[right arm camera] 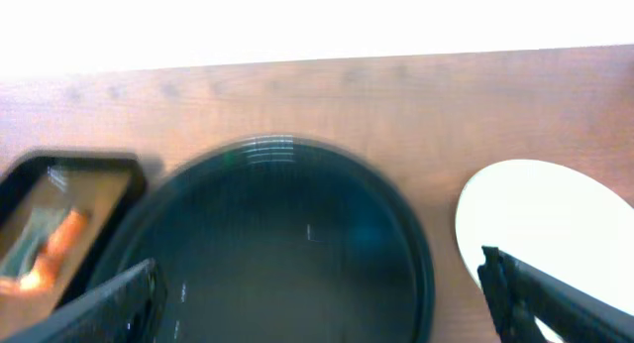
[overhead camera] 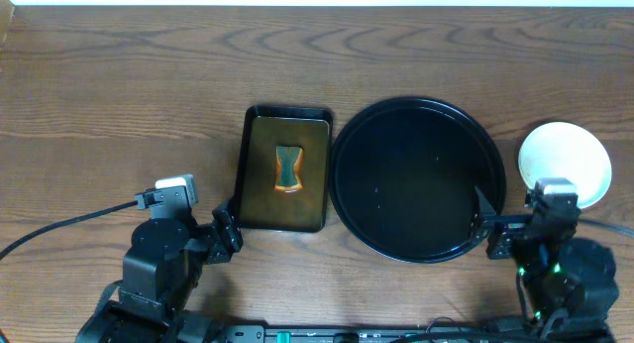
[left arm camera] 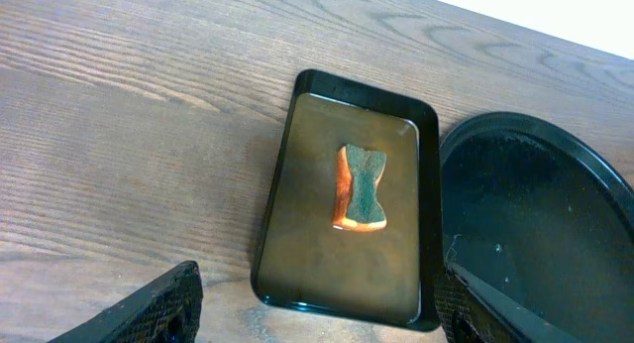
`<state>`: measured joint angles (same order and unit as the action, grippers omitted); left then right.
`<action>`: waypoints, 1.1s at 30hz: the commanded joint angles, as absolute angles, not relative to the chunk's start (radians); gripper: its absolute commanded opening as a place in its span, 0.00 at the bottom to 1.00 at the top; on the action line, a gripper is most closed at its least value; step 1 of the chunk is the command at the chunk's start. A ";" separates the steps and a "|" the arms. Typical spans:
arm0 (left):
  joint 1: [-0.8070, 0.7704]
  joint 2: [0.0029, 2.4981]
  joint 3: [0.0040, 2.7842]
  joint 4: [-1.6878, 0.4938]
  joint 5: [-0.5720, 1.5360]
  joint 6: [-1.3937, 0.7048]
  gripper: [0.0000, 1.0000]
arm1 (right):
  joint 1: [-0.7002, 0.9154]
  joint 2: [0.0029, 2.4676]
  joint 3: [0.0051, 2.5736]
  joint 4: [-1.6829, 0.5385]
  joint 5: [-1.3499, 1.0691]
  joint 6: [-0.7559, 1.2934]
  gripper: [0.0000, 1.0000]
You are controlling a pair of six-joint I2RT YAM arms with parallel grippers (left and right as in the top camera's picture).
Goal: Clean dirty plates on tray and stack at the side
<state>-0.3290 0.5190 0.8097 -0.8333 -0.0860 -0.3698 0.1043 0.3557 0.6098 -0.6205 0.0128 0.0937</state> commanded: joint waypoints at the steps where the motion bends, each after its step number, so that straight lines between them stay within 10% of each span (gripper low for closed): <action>1: -0.325 0.516 0.804 -0.833 -0.102 -0.379 0.76 | 0.107 0.263 0.484 -0.525 0.017 0.077 0.99; 17: -0.325 0.516 0.804 -0.833 -0.102 -0.379 0.76 | 0.090 0.005 0.007 0.090 -0.008 0.076 0.99; 33: -0.325 0.516 0.804 -0.833 -0.102 -0.379 0.76 | 0.093 0.009 0.006 -0.073 -0.027 0.055 0.99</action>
<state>-0.3290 0.5190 0.8082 -0.8333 -0.0860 -0.3698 0.0948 0.0128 0.0071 -0.0696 -0.0151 0.0673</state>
